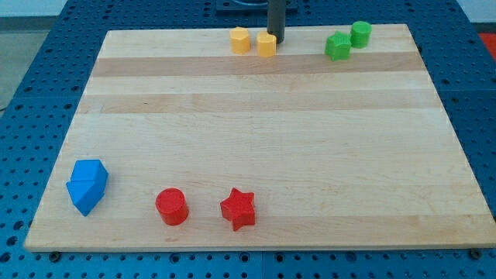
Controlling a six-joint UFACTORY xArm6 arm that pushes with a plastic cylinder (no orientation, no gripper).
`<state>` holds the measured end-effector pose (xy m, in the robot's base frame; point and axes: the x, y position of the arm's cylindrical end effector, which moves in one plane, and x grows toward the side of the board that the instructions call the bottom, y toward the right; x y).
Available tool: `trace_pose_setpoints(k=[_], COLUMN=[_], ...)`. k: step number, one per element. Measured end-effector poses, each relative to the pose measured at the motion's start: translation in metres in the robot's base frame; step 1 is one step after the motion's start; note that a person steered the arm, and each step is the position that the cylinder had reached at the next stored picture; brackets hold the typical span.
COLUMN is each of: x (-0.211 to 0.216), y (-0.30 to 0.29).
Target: Nudge red star left a bit
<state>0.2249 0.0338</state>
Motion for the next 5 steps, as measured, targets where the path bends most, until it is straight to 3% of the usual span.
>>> trace_pose_setpoints(k=[2,3,4,5], x=[0.046,0.154,0.203,0.194], y=[0.034,0.023,-0.041,-0.128])
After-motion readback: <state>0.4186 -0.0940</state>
